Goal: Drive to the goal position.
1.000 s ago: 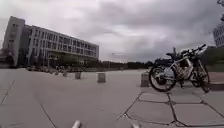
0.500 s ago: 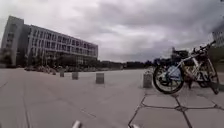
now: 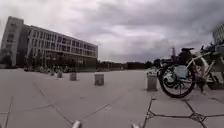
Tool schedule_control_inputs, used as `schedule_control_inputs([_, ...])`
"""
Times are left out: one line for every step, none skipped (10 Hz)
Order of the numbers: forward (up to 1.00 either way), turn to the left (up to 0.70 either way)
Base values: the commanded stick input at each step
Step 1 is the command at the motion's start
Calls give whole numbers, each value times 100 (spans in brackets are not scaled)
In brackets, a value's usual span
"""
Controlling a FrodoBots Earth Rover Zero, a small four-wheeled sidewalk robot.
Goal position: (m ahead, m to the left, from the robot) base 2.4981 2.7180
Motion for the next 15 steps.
schedule_control_inputs([70,-1])
schedule_control_inputs([70,-1])
schedule_control_inputs([70,-1])
schedule_control_inputs([70,-1])
schedule_control_inputs([70,-33])
schedule_control_inputs([70,-33])
schedule_control_inputs([70,-33])
schedule_control_inputs([70,-33])
schedule_control_inputs([70,-33])
schedule_control_inputs([70,-32])
schedule_control_inputs([70,-16])
schedule_control_inputs([70,-1])
schedule_control_inputs([70,-1])
schedule_control_inputs([70,-1])
schedule_control_inputs([70,-1])
